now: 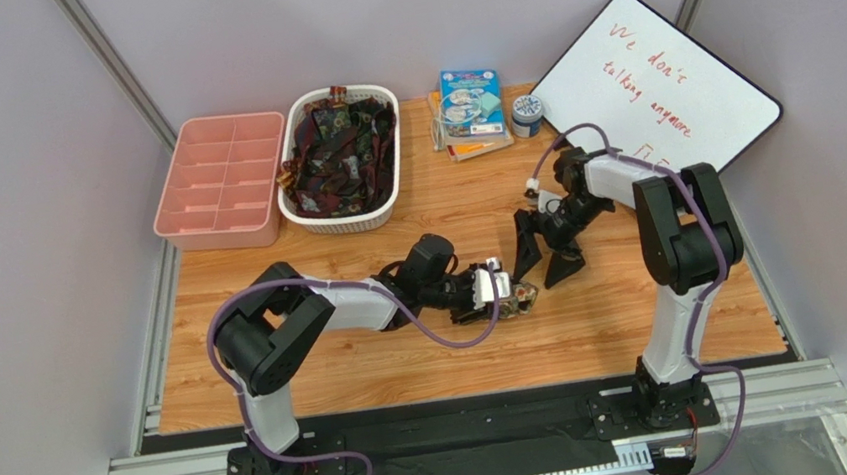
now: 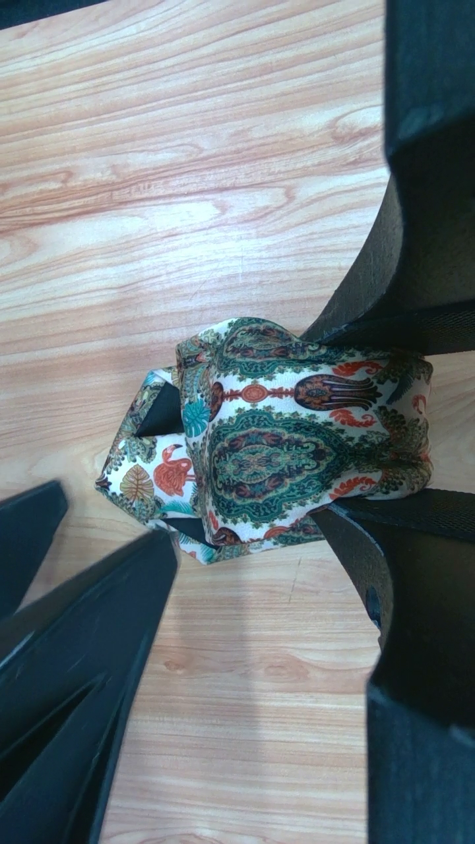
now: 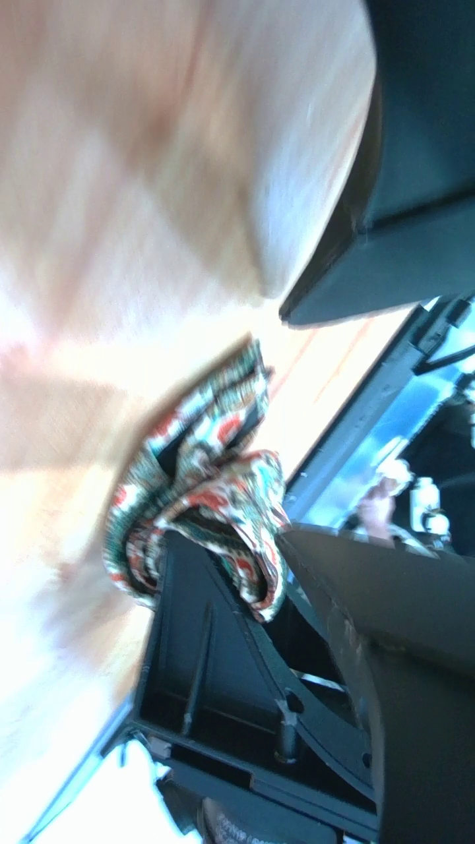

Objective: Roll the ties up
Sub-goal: Close the tie at the center of the board.

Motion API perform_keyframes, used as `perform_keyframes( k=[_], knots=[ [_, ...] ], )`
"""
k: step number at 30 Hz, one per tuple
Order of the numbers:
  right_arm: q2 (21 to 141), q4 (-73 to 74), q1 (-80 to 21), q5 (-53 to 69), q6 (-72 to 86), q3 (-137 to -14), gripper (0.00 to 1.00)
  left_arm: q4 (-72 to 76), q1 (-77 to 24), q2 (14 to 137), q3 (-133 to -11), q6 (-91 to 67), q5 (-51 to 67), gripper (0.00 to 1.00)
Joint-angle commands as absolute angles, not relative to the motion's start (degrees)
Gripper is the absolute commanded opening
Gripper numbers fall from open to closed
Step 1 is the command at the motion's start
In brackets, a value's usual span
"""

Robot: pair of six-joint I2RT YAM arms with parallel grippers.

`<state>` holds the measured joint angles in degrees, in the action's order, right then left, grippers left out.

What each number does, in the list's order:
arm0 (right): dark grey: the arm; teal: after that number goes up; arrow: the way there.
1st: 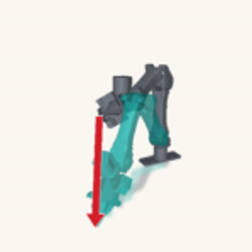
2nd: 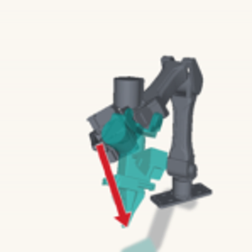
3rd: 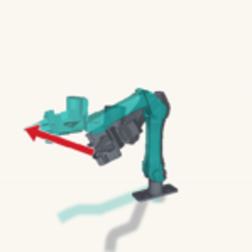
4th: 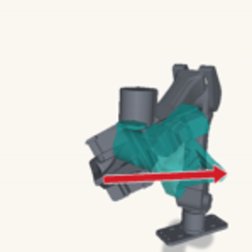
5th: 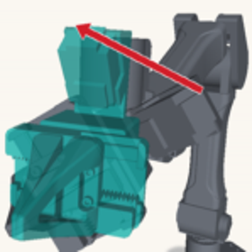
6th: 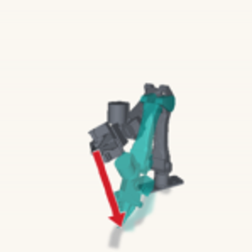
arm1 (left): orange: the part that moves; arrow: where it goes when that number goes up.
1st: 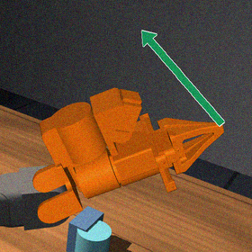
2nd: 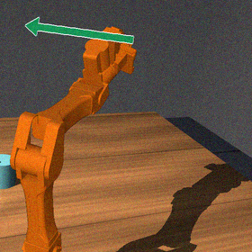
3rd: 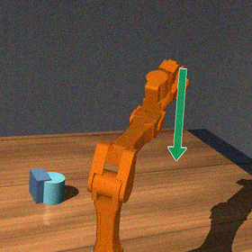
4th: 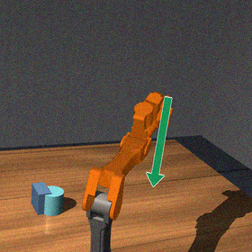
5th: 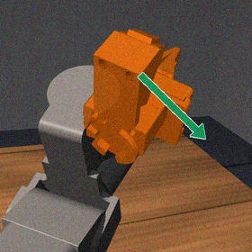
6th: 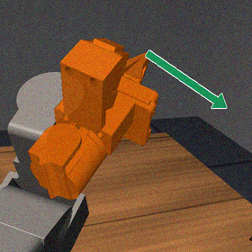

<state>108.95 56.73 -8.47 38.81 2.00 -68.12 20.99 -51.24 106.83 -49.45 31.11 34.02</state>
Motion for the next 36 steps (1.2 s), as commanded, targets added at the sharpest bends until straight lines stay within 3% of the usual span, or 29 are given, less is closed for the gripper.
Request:
perform_keyframes(
  k=[1,3,10,16,25,36],
  knots=[
    [106.79,50.55,-7.65,37.71,2.99,-65.93,0.85,12.40,-51.33,108.98,-50.53,28.57,34.28,0.20],
    [107.05,47.57,-7.65,37.44,3.60,-65.04,0.93,11.69,-51.15,109.51,-51.32,27.95,34.37,0.19],
    [107.23,37.89,-7.73,44.81,5.97,-58.80,0.97,8.97,-48.96,111.27,-53.96,24.88,35.59,0.19],
    [106.00,32.97,-7.82,49.30,7.99,-55.72,0.94,8.18,-48.25,111.88,-53.96,24.43,36.56,0.19],
    [102.48,31.46,-9.23,53.35,9.40,-55.19,0.76,7.56,-48.16,112.68,-54.32,23.99,36.83,0.19],
    [100.02,33.13,-11.60,54.32,10.55,-55.72,0.80,7.21,-47.73,113.64,-55.28,22.94,37.18,0.19]
  ],
)
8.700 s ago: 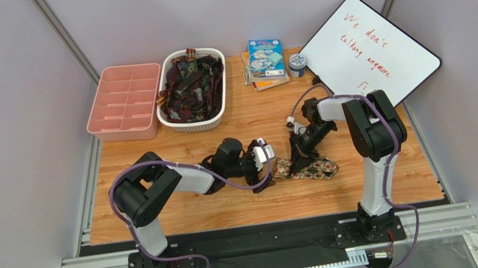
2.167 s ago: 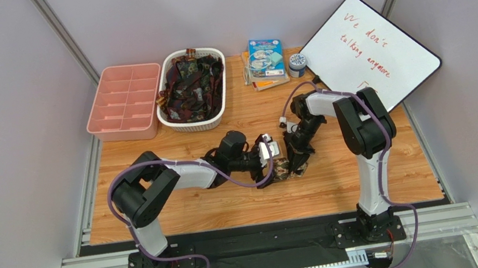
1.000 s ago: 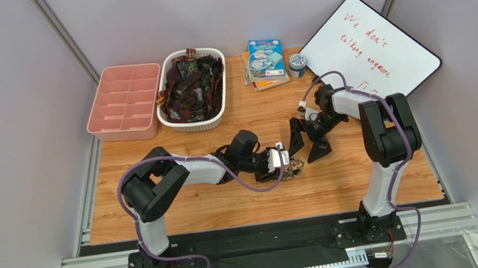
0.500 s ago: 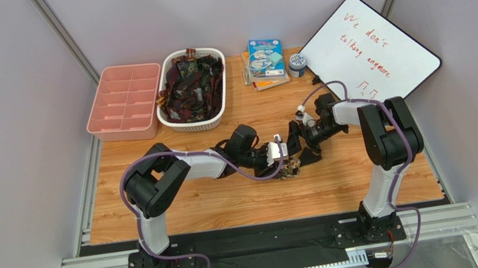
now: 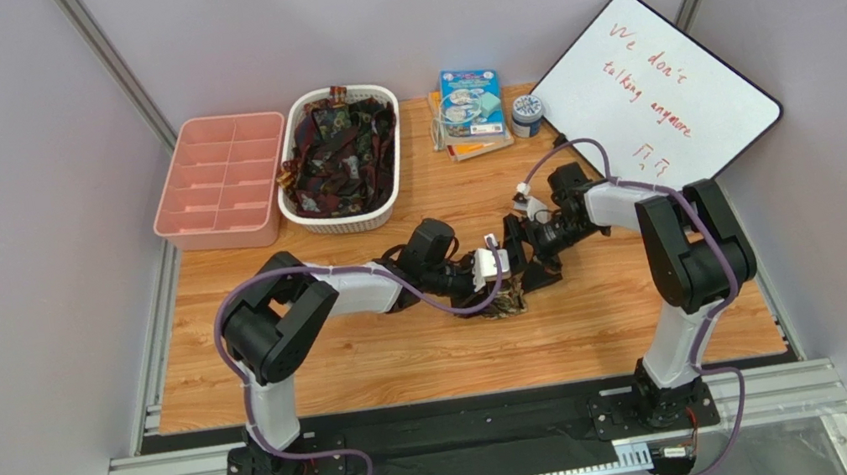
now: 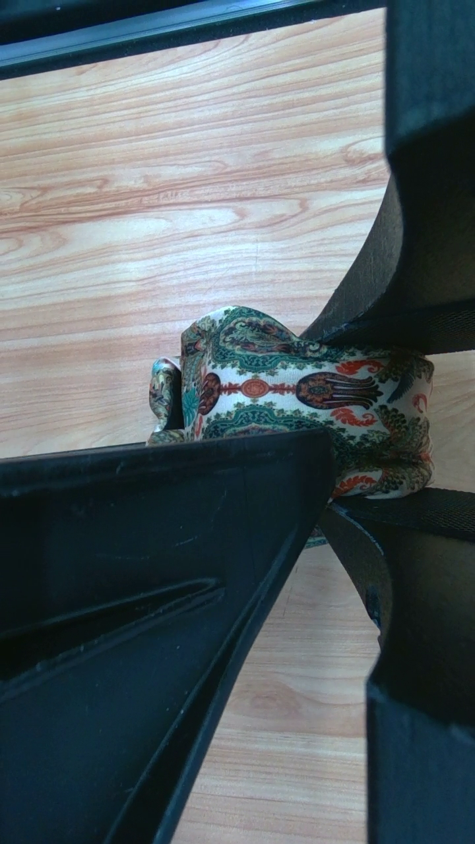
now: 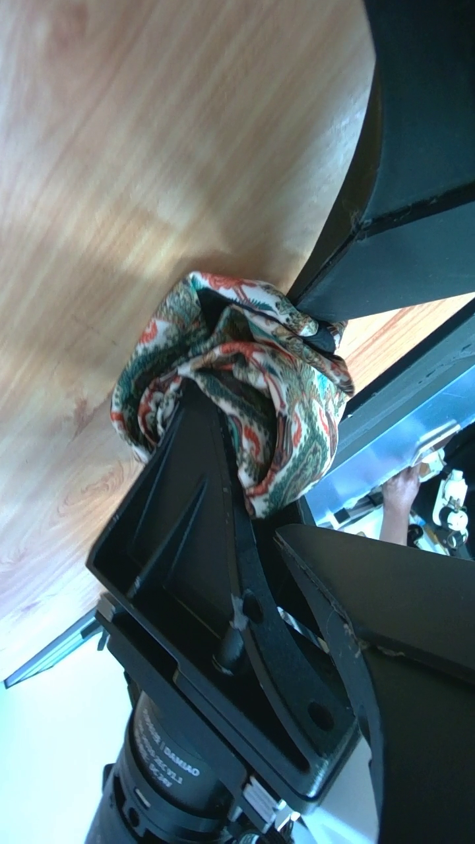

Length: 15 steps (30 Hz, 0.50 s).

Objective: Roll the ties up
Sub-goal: Close the tie at the center of the board, then pick up the tie at the center of the board.

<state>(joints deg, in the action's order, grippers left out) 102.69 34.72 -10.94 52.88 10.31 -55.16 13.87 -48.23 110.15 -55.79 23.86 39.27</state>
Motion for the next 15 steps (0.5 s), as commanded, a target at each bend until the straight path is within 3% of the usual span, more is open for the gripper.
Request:
perform_keyframes(
  k=[1,3,6,7,11,12,13,15],
  knots=[
    [100.02,33.40,-11.69,54.06,10.11,-55.81,0.78,7.21,-47.64,113.56,-55.28,22.77,37.18,0.19],
    [100.19,34.36,-12.22,52.92,9.50,-56.07,0.75,7.21,-47.64,113.56,-55.28,22.59,37.18,0.19],
    [100.63,35.94,-13.44,50.72,8.00,-56.69,0.59,7.21,-47.64,113.55,-55.37,22.15,37.44,0.19],
    [101.16,36.12,-13.80,49.76,7.56,-56.86,0.47,7.21,-47.55,113.47,-55.37,22.06,37.53,0.19],
    [103.09,37.70,-13.97,47.38,6.59,-58.09,0.22,7.03,-47.46,113.20,-55.55,21.80,37.44,0.20],
    [103.44,37.97,-13.89,47.03,6.42,-58.62,0.09,6.94,-47.46,113.20,-55.63,21.71,37.35,0.21],
    [103.80,38.58,-13.97,46.85,6.33,-58.80,0.02,6.77,-47.29,113.12,-55.72,21.62,37.27,0.22],
    [103.80,38.85,-13.89,46.58,6.15,-59.15,0.00,6.77,-47.02,112.68,-55.81,20.40,36.83,0.36]
  ],
)
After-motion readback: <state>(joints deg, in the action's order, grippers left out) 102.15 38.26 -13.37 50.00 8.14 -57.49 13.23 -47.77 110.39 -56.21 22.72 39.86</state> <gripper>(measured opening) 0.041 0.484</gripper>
